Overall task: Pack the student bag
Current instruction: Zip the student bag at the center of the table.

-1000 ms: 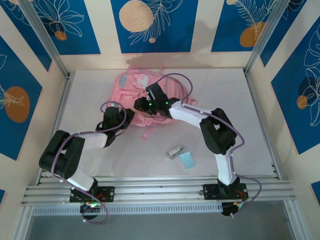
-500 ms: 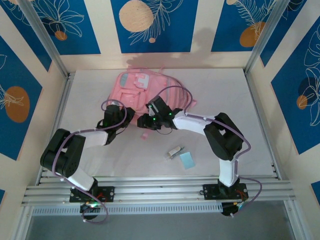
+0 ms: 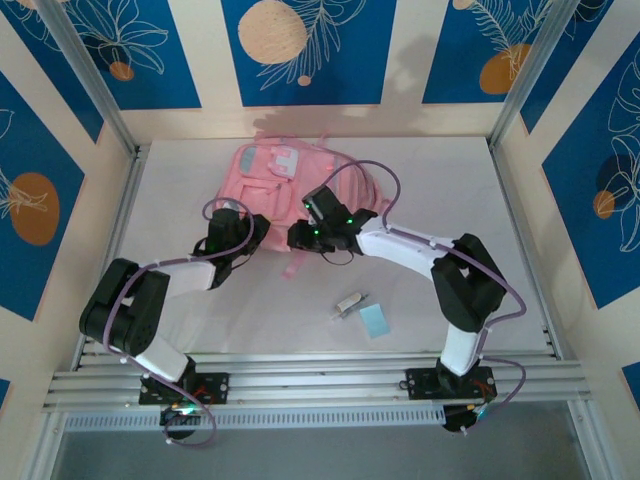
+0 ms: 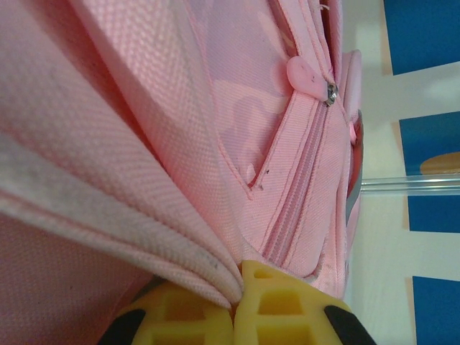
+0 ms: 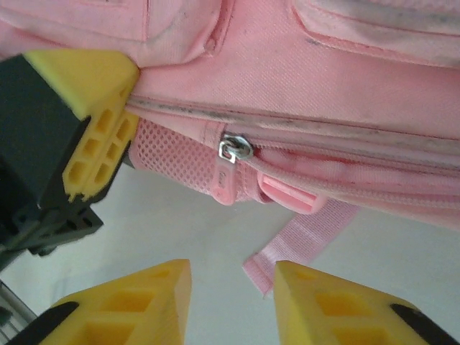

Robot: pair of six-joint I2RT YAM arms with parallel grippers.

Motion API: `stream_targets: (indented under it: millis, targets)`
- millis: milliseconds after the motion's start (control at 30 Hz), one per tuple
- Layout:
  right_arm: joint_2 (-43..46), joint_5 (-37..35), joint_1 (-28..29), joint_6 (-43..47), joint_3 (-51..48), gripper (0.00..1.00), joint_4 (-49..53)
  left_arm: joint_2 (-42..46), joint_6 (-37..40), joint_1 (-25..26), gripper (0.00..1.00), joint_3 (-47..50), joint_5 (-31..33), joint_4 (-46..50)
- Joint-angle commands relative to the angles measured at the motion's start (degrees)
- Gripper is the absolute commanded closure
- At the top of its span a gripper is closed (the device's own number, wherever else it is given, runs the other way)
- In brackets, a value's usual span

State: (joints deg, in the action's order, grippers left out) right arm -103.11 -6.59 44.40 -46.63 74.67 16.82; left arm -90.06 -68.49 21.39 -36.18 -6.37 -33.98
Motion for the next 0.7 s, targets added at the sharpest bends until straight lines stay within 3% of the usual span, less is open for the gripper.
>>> stream_targets:
  millis: [0,167,433,567,667]
  targets:
    - [-3.42,-3.81,1.67,-3.23,3.56,0.66,-0.39,1.16,0.97,-0.16,1.0,-1.35,-1.92,-1.87]
    - [-8.74,-6.21,2.44,-5.14,7.85,0.67,-0.82,0.68,-0.73,0.05,1.0,-1.03,-2.75,-4.08]
    - [-13.8,-17.71,3.86,-6.14,10.59,0.66,1.91,1.18,-1.9,0.64,1.0,0.11,-2.51,-5.64]
    - [-17.71,-19.54,3.57,-6.26,14.06,0.67,2.04,1.31,-2.35,0.85,1.0,0.1,-2.77,-6.03]
    - [-17.96,-20.05,3.34,-5.43,14.73,0.79,0.78,1.64,-2.23,0.85,1.0,0.35,-2.47,-5.76]
